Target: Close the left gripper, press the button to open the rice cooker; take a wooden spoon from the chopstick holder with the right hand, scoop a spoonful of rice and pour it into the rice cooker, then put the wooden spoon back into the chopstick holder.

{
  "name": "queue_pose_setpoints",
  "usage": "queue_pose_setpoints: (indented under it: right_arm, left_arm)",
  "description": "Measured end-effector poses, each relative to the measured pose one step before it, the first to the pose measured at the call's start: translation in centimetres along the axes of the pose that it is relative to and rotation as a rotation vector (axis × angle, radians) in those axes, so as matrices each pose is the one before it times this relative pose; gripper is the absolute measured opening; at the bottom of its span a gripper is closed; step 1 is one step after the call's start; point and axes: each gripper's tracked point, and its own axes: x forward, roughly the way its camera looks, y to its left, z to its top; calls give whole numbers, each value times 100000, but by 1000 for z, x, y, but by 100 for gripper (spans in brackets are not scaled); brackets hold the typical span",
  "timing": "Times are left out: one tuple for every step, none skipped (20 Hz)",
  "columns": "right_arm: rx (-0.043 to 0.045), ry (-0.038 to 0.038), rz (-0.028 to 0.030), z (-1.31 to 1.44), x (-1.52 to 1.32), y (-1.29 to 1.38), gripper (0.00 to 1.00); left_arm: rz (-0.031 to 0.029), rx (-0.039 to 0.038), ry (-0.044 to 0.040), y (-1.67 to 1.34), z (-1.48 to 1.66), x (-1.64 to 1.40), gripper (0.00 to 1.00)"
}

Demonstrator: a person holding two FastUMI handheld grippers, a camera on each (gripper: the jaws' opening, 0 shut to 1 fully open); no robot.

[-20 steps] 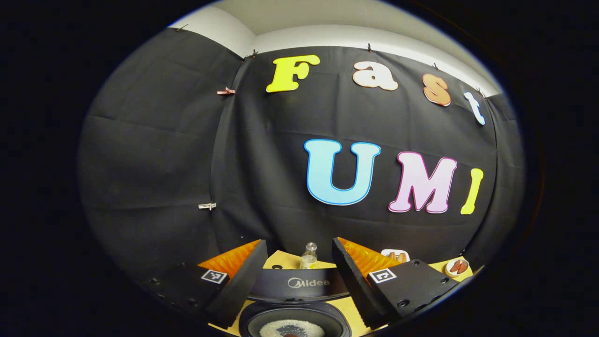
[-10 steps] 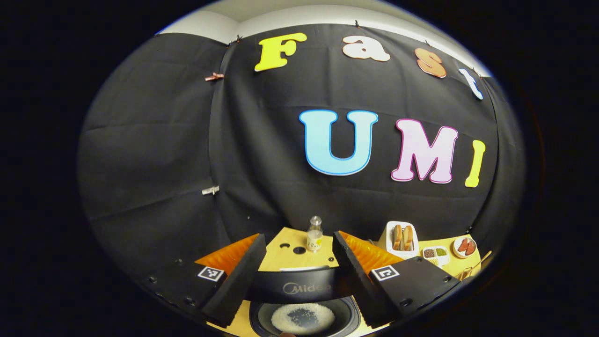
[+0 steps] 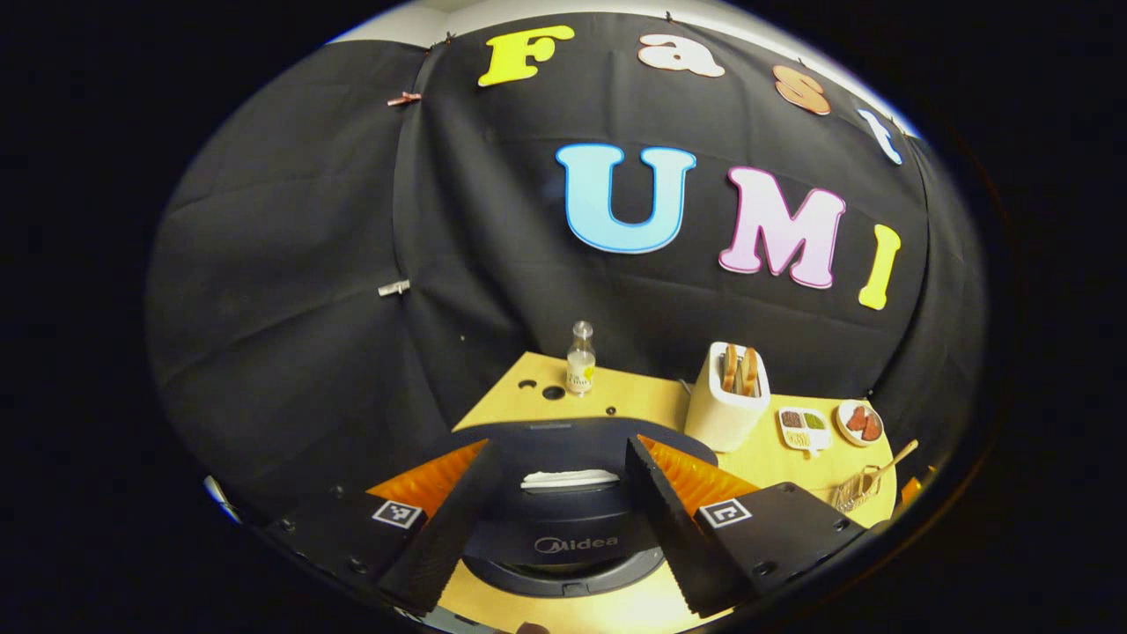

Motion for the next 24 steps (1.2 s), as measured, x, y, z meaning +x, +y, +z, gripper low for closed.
queue_pose_setpoints:
  right_arm:
    - [-487,-189,381,102,226,87,99]
    - [-243,252,369,-113,182,52,99]
    - [7,429,317,-96,163,43,99]
    - [232,325,131,-139,91,34,99]
    - [346,343,165,-103,135,48,99]
    - [230,620,212,-261,159,97,99]
    - [48,686,366,-246,50,172,99]
    - [-265,622,369,-293,131,172,99]
    - [-479,386,467,-113,88,167,99]
    - [-416,217,631,-82,70,264,99]
    - [-339,24,430,-27,91,158,99]
    - [-204,-21,476,54,64,121,99]
    - [-83,98,450,-51,77,130,99]
    - [-106,446,534,-189,86,128,99]
    - [-150,509,443,-146,65,76,99]
    - [-133,489,580,-144,81,26,99]
    - [-262,374,551,-144,49,42,99]
    - [-385,403,416,-158,113,-40,99]
    - [-178,247,428,-53,32,-58,99]
    - [257,239,638,-108,101,-4,99]
    - [481,605,793,-153,79,10,99]
    - [328,468,928,-172,84,-2,99]
    - [-126,166,565,4,64,-91,99]
    - [-327,-163,632,65,88,-262,99]
  left_arm:
    - [-764,240,1489,14,-1517,8,99]
    - [-247,477,407,-19,-1227,24,99]
    - [-5,623,-283,-17,-927,-5,99]
    - [386,517,-367,-54,-786,77,99]
    - [425,-462,293,-71,-945,79,99]
    - [410,-963,623,-4,-817,123,99]
    - [-224,-784,1305,-125,-1018,197,99]
    - [-273,-189,766,-89,-848,265,99]
    - [-398,203,862,-97,-1003,189,99]
    - [-29,492,1143,-7,-884,255,99]
    - [156,687,187,40,-652,230,99]
    - [851,991,-102,3,-450,237,99]
    - [523,2335,-3237,-109,177,-96,99]
    - [535,2692,-807,62,-370,187,99]
    - [284,1001,-2717,-48,176,-106,99]
    - [324,-1268,-242,-19,-274,107,99]
    - [158,-995,-552,-2,183,-92,99]
    - [334,-144,148,-3,-163,142,100]
    - [359,101,737,-30,-289,73,100]
    - [346,-268,1782,-22,-521,28,100]
    - [158,-98,-899,-83,77,125,100]
    - [179,-32,-352,-56,58,0,100]
    - [197,-170,-410,22,-27,-77,100]
    - [184,-233,-374,31,100,-57,100]
